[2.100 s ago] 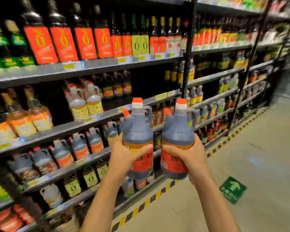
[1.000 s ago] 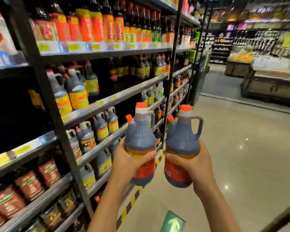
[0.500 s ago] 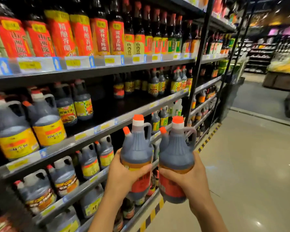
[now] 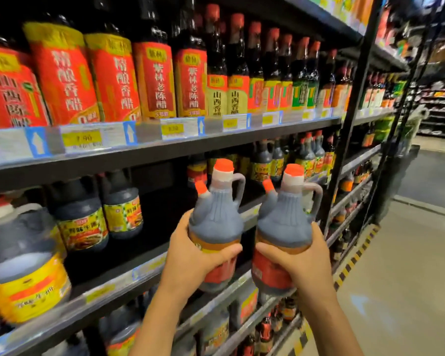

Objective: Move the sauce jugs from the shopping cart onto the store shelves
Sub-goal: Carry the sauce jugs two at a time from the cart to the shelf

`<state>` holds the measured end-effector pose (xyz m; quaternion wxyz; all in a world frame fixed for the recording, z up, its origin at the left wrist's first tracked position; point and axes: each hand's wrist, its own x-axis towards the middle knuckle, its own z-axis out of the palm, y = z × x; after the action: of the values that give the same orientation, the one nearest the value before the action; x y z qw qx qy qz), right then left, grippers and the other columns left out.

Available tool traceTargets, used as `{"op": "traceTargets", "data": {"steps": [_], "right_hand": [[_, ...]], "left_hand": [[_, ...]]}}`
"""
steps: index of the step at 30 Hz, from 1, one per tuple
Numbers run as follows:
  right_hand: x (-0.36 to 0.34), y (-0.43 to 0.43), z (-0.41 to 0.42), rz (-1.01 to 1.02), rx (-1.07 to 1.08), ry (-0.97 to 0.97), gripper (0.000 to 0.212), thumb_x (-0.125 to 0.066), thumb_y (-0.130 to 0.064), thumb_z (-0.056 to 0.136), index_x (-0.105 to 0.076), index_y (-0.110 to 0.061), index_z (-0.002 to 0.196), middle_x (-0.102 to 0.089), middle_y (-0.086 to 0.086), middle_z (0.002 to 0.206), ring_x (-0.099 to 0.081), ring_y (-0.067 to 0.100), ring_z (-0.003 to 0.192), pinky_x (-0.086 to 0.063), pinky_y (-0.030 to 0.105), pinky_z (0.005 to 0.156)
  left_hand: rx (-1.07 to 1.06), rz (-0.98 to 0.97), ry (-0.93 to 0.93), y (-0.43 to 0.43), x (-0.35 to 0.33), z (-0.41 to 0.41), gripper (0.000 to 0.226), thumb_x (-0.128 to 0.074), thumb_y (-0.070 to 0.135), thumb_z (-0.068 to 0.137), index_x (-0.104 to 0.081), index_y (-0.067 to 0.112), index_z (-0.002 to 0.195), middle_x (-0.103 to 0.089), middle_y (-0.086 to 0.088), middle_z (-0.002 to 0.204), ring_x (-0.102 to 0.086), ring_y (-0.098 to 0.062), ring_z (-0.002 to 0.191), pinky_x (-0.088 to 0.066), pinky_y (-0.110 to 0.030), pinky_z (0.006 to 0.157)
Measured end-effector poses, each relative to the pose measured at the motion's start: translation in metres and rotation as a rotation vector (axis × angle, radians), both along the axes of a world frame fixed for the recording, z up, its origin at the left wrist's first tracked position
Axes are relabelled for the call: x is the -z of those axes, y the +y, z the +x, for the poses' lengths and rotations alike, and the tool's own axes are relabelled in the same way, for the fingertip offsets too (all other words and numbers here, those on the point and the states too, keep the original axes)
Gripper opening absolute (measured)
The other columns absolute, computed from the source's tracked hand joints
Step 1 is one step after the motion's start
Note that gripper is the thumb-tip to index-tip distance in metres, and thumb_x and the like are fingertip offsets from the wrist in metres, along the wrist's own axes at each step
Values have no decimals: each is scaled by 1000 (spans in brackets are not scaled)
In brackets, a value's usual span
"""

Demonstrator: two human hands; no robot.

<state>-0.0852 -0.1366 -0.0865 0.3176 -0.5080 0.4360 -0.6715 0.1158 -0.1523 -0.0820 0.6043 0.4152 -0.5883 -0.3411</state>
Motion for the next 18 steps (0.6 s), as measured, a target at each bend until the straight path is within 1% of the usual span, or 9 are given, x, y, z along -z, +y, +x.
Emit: {"op": "traceTargets", "data": {"steps": [4, 6, 7, 9, 10, 12, 14, 16, 18], "right_hand": [[-7, -50, 6, -70, -76, -44, 79, -95, -31, 43, -58, -32, 113, -72, -15, 109, -71, 6, 96, -58, 27, 74], [-8, -75, 10, -110, -125, -70, 79, -97, -31, 44, -58, -32, 112, -72, -12, 111, -71, 9, 100, -58, 31, 78], [-8, -87, 12, -132, -148, -74, 79, -98, -33, 44, -57, -32, 111, -72, -11, 111, -71, 9, 101, -57, 32, 79], [-12, -112, 17, -174, -194, -61, 77, -95, -38, 44, -57, -37, 110, -71, -13, 111, -70, 7, 101, -58, 27, 77], [-14, -125, 19, -196, -230, -56, 77, -95, -36, 45, -56, -39, 111, -71, -14, 110, -70, 6, 100, -58, 24, 76], [-16, -151, 21, -233, -306, -44, 80, -99, -27, 47, -56, -36, 114, -72, -12, 110, -70, 9, 101, -58, 27, 78], [-18, -173, 24, -269, -364, -26, 79, -99, -23, 47, -56, -34, 113, -72, -9, 110, -70, 11, 101, -58, 28, 80], [-17, -194, 28, -314, -421, -17, 77, -98, -19, 49, -55, -39, 110, -71, -10, 109, -69, 9, 101, -56, 19, 78], [-14, -212, 31, -341, -476, -6, 79, -98, -16, 49, -55, -42, 110, -70, -12, 110, -69, 7, 101, -54, 15, 77]], "left_hand": [[-100, -48, 10, -32, -11, 13, 86, -93, 35, 43, -58, 28, 121, -71, 18, 110, -67, 1, 100, -53, -11, 75], [-155, -70, 6, -46, -12, 19, 89, -98, 37, 43, -58, 29, 122, -71, 16, 112, -67, -1, 102, -53, -12, 76], [-185, -81, -1, -53, -12, 21, 88, -97, 38, 44, -58, 31, 121, -70, 17, 113, -67, 0, 102, -53, -12, 76], [-255, -96, -30, -67, -14, 25, 81, -93, 42, 43, -58, 39, 116, -69, 22, 111, -66, 3, 101, -52, -10, 75], [-293, -96, -48, -74, -14, 26, 77, -93, 44, 43, -59, 44, 112, -69, 24, 109, -66, 5, 100, -52, -8, 74], [-352, -75, -76, -86, -13, 29, 72, -94, 48, 41, -60, 50, 105, -68, 26, 107, -66, 6, 98, -51, -7, 72], [-406, -51, -96, -97, -11, 31, 77, -94, 53, 37, -60, 42, 106, -69, 25, 106, -66, 4, 97, -52, -8, 71], [-441, -45, -124, -105, -8, 30, 77, -96, 50, 38, -61, 35, 105, -70, 23, 104, -67, 3, 96, -52, -8, 71], [-463, -43, -167, -114, -5, 28, 70, -97, 44, 43, -63, 30, 103, -72, 23, 101, -68, 3, 94, -51, -7, 70]]}}
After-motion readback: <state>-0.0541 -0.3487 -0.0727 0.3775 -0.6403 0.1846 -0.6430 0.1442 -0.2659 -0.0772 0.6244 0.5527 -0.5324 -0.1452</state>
